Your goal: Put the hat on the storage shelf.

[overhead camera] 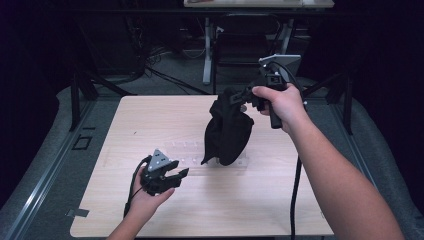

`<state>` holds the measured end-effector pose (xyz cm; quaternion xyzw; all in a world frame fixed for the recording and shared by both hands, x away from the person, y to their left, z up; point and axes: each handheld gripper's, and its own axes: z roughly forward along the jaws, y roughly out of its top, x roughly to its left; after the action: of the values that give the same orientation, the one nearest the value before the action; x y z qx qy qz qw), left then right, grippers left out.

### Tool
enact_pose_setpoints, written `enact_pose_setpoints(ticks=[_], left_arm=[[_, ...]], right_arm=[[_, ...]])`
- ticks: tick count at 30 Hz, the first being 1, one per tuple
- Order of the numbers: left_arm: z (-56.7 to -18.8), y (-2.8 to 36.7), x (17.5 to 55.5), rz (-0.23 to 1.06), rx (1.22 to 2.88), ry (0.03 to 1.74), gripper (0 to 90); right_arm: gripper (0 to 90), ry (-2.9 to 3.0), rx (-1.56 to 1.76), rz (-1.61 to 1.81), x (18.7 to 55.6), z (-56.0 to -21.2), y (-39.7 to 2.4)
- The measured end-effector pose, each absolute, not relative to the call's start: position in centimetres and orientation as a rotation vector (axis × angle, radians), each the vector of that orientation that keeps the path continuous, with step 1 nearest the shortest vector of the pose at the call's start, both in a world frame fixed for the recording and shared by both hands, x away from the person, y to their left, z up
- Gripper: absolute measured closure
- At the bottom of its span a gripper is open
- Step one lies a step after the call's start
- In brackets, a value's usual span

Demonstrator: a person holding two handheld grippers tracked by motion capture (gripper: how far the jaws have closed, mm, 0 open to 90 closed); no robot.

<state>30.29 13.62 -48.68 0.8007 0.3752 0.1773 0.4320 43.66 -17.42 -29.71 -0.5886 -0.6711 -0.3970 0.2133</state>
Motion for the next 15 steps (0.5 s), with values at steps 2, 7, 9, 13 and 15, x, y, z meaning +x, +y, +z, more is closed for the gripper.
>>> enact_pose_setpoints(ticks=[2,7,9,13,15], left_arm=[[-48.5,13.0,30.4,0.441,2.006,0.919,53.5],[-48.2,11.7,30.6,0.442,2.020,0.895,54.1],[-48.0,11.4,30.7,0.442,2.024,0.888,54.4],[-47.3,11.0,30.7,0.448,2.029,0.862,58.1],[-47.1,10.7,30.8,0.449,2.024,0.855,60.4]], right_arm=[[87.5,-1.853,-1.633,-1.114,43.7,-29.8,-17.1],[87.4,-1.845,-1.606,-1.119,43.7,-30.1,-16.7],[87.4,-1.836,-1.610,-1.126,43.7,-30.1,-16.5],[87.2,-1.836,-1.599,-1.125,43.6,-30.1,-16.1],[87.1,-1.833,-1.591,-1.133,43.7,-30.2,-15.9]])
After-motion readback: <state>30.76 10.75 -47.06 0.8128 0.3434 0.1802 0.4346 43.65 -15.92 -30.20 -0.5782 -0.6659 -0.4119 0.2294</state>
